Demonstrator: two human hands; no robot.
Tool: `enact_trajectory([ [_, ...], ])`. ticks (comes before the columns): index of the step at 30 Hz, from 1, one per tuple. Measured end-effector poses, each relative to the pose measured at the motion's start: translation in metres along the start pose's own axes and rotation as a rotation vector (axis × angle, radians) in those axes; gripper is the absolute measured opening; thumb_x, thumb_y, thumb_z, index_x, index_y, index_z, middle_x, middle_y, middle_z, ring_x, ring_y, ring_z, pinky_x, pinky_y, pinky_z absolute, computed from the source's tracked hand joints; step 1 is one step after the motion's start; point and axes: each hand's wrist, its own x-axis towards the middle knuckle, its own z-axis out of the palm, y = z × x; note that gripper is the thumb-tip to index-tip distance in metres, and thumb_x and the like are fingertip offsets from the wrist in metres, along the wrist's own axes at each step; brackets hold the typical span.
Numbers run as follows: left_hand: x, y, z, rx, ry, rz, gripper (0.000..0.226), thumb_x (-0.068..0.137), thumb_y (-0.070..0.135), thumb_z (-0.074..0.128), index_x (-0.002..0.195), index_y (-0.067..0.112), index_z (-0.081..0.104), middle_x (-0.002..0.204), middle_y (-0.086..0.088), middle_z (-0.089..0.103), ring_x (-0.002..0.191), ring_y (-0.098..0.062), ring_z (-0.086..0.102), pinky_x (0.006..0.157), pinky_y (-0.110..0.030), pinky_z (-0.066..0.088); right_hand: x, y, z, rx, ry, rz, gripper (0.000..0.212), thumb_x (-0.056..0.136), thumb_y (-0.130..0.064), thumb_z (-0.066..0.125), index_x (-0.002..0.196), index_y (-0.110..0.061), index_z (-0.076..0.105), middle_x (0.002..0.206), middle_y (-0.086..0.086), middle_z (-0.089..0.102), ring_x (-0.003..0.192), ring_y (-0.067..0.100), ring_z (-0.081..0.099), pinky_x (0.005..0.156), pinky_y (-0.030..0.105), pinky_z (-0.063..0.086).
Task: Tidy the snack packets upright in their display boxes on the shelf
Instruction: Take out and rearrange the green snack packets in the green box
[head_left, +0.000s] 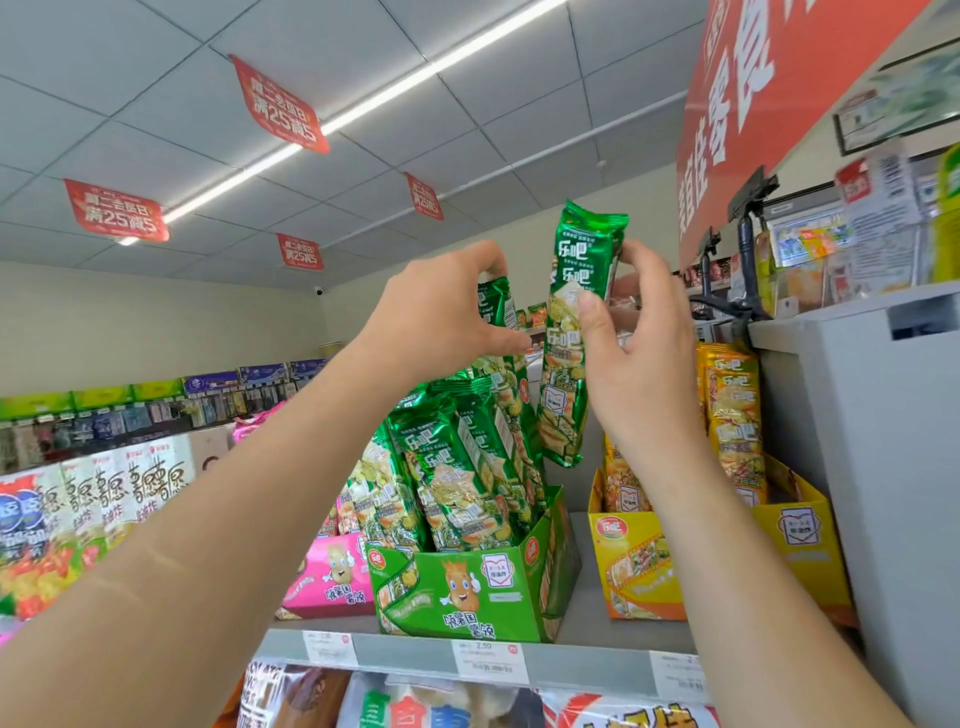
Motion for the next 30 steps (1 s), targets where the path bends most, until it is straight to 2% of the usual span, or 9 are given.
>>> enact_trajectory([
  [2, 0.002, -0.002, 0.003, 0.009, 0.025, -0.007, 0.06, 0.066, 0.056, 0.081, 0.109, 0.03, 0.049, 0.07, 0.008, 0.057, 0.06, -0.008, 0.054, 0.053, -0.027, 0.037, -0.003, 0.0, -0.002, 0.005, -0.017, 0.003, 0.043, 0.098, -0.018, 0.055, 0.139, -0.013, 0.045, 0.122, 0.005, 0.056, 0.105, 0.017, 0.058, 0.089, 0.041, 0.051],
  [7, -0.003, -0.002, 0.009, 0.037, 0.078, 0.03, 0.055, 0.065, 0.055, 0.082, 0.1, 0.032, 0.045, 0.064, 0.011, 0.052, 0.059, -0.001, 0.047, 0.047, -0.023, 0.027, -0.013, -0.002, -0.006, 0.017, -0.04, 0.001, 0.042, 0.099, -0.018, 0.054, 0.139, -0.014, 0.045, 0.122, 0.001, 0.06, 0.107, 0.019, 0.061, 0.09, 0.044, 0.051],
  [12, -0.007, -0.002, 0.015, 0.003, -0.301, -0.002, 0.037, 0.072, 0.061, 0.071, 0.087, 0.029, 0.062, 0.083, 0.01, 0.056, 0.086, -0.015, 0.058, 0.071, -0.028, 0.041, -0.017, 0.0, -0.009, -0.011, -0.068, 0.012, 0.041, 0.098, -0.017, 0.053, 0.138, -0.012, 0.046, 0.121, 0.002, 0.061, 0.106, 0.021, 0.06, 0.09, 0.043, 0.049],
  [14, -0.009, -0.002, 0.015, -0.012, -0.359, -0.008, 0.035, 0.078, 0.061, 0.066, 0.089, 0.028, 0.07, 0.081, 0.012, 0.058, 0.09, -0.015, 0.061, 0.077, -0.028, 0.045, -0.018, -0.002, -0.009, 0.002, -0.081, 0.005, 0.042, 0.099, -0.017, 0.052, 0.14, -0.012, 0.045, 0.124, 0.003, 0.06, 0.108, 0.02, 0.06, 0.092, 0.044, 0.05],
  [18, -0.012, 0.002, -0.002, 0.003, -0.384, -0.02, 0.041, 0.092, 0.056, 0.052, 0.093, 0.023, 0.076, 0.073, -0.003, 0.067, 0.068, -0.019, 0.063, 0.074, -0.027, 0.051, -0.022, -0.01, -0.01, 0.061, -0.055, -0.056, 0.043, 0.1, -0.017, 0.051, 0.142, -0.012, 0.043, 0.125, 0.003, 0.06, 0.106, 0.019, 0.062, 0.088, 0.042, 0.052],
  [21, -0.023, 0.007, -0.022, -0.107, -0.21, 0.019, 0.043, 0.1, 0.048, 0.041, 0.095, 0.025, 0.077, 0.089, -0.011, 0.074, 0.079, -0.025, 0.068, 0.084, -0.033, 0.054, -0.027, -0.019, -0.016, 0.163, 0.037, -0.12, 0.042, 0.1, -0.017, 0.053, 0.141, -0.01, 0.045, 0.12, 0.006, 0.062, 0.101, 0.021, 0.063, 0.083, 0.039, 0.053],
  [25, -0.065, 0.024, -0.032, -0.537, 0.183, 0.125, 0.026, 0.099, 0.04, 0.048, 0.1, 0.028, 0.071, 0.086, 0.017, 0.072, 0.074, 0.002, 0.064, 0.072, -0.026, 0.056, -0.037, -0.037, -0.028, 0.387, -0.038, -0.114, 0.039, 0.097, -0.017, 0.059, 0.135, -0.01, 0.054, 0.115, 0.002, 0.069, 0.097, 0.014, 0.068, 0.08, 0.026, 0.054],
  [27, -0.09, 0.034, -0.029, -0.707, 0.176, 0.158, 0.02, 0.093, 0.046, 0.052, 0.104, 0.035, 0.065, 0.088, 0.02, 0.071, 0.075, 0.001, 0.065, 0.064, -0.022, 0.053, -0.048, -0.045, -0.036, 0.532, -0.183, -0.073, 0.032, 0.093, -0.017, 0.064, 0.125, -0.016, 0.062, 0.109, -0.007, 0.073, 0.096, 0.008, 0.07, 0.078, 0.019, 0.054],
  [30, -0.117, 0.041, -0.015, -0.836, 0.202, 0.065, 0.031, 0.083, 0.051, 0.066, 0.105, 0.03, 0.061, 0.09, 0.011, 0.072, 0.075, -0.012, 0.067, 0.063, -0.029, 0.052, -0.073, -0.053, -0.046, 0.611, -0.342, 0.001, 0.028, 0.087, -0.022, 0.071, 0.112, -0.034, 0.067, 0.101, -0.012, 0.074, 0.089, 0.004, 0.071, 0.074, 0.015, 0.053],
])
